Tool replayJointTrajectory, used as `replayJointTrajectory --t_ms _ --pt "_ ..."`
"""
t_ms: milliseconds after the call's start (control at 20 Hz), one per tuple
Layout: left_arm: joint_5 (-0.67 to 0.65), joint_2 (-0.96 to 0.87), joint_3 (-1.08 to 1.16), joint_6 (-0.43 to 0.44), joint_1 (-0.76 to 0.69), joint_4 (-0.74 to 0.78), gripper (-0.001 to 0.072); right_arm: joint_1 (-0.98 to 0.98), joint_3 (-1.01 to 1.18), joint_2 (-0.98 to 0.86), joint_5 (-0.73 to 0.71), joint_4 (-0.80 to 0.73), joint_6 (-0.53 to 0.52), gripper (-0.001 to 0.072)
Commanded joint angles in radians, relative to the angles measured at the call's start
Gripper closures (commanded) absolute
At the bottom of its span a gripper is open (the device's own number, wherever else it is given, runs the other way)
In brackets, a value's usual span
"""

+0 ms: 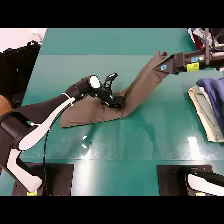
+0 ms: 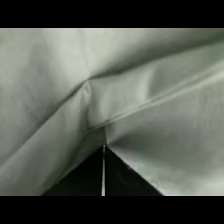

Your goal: Fold the shirts.

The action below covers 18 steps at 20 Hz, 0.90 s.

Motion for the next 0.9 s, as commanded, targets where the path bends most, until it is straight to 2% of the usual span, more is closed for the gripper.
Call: replayJointTrajectory --t_ms 0,150,300,500,550,600,650,750,850 --pt "-0.054 0.021 0.022 0.007 0.038 0.003 0.0683 0.093 0.077 -0.044 -0.003 0.0 -0.011 0.0699" --pt "-0.085 0.129 0.03 0.008 0.133 0.064 0.0683 0.209 0.152 -0.106 -0.008 0.001 -0.022 0.0699" --pt "-0.143 0.29 0.03 0.008 0.284 0.193 0.0682 0.373 0.253 -0.215 -0.055 0.001 -0.023 0.0698" --pt "-0.208 0.499 0.03 0.008 0.497 0.405 0.0682 0.623 0.404 -0.412 -0.228 0.004 -0.083 0.0691" --pt "-0.222 0.54 0.03 0.008 0.542 0.431 0.0682 0.671 0.444 -0.461 -0.262 0.006 -0.112 0.0611" --pt "-0.237 0.575 0.03 0.008 0.588 0.446 0.0682 0.71 0.488 -0.509 -0.286 0.006 -0.114 0.0362" --pt "-0.246 0.602 0.03 0.008 0.626 0.449 0.0682 0.732 0.527 -0.547 -0.286 0.006 -0.114 0.0191" --pt "-0.267 0.631 0.029 0.007 0.684 0.448 0.0682 0.736 0.555 -0.576 -0.239 -0.003 -0.113 0.0202" --pt "-0.291 0.635 0.029 0.008 0.7 0.448 0.0682 0.695 0.491 -0.542 -0.19 -0.048 -0.095 0.0211"
